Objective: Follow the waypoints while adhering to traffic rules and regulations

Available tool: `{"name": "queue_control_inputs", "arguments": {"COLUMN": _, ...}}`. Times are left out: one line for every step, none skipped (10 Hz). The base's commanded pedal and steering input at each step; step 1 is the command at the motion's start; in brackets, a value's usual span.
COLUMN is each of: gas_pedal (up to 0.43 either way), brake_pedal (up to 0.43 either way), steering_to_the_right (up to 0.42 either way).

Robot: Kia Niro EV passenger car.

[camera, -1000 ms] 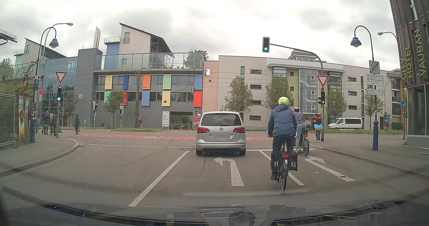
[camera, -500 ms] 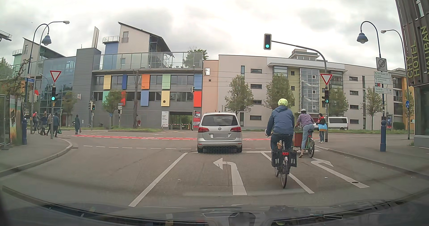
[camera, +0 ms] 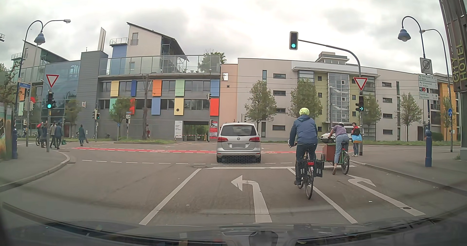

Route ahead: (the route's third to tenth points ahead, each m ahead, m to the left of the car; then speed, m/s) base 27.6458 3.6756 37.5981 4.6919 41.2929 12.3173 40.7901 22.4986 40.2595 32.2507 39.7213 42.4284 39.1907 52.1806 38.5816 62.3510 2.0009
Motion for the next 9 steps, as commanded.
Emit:
{"name": "queue_control_inputs", "arguments": {"gas_pedal": 0.13, "brake_pedal": 0.0, "steering_to_the_right": 0.0}}
{"name": "queue_control_inputs", "arguments": {"gas_pedal": 0.13, "brake_pedal": 0.0, "steering_to_the_right": -0.001}}
{"name": "queue_control_inputs", "arguments": {"gas_pedal": 0.13, "brake_pedal": 0.0, "steering_to_the_right": -0.001}}
{"name": "queue_control_inputs", "arguments": {"gas_pedal": 0.13, "brake_pedal": 0.0, "steering_to_the_right": -0.001}}
{"name": "queue_control_inputs", "arguments": {"gas_pedal": 0.13, "brake_pedal": 0.0, "steering_to_the_right": -0.001}}
{"name": "queue_control_inputs", "arguments": {"gas_pedal": 0.13, "brake_pedal": 0.0, "steering_to_the_right": -0.001}}
{"name": "queue_control_inputs", "arguments": {"gas_pedal": 0.13, "brake_pedal": 0.0, "steering_to_the_right": 0.0}}
{"name": "queue_control_inputs", "arguments": {"gas_pedal": 0.13, "brake_pedal": 0.0, "steering_to_the_right": -0.001}}
{"name": "queue_control_inputs", "arguments": {"gas_pedal": 0.13, "brake_pedal": 0.0, "steering_to_the_right": -0.001}}
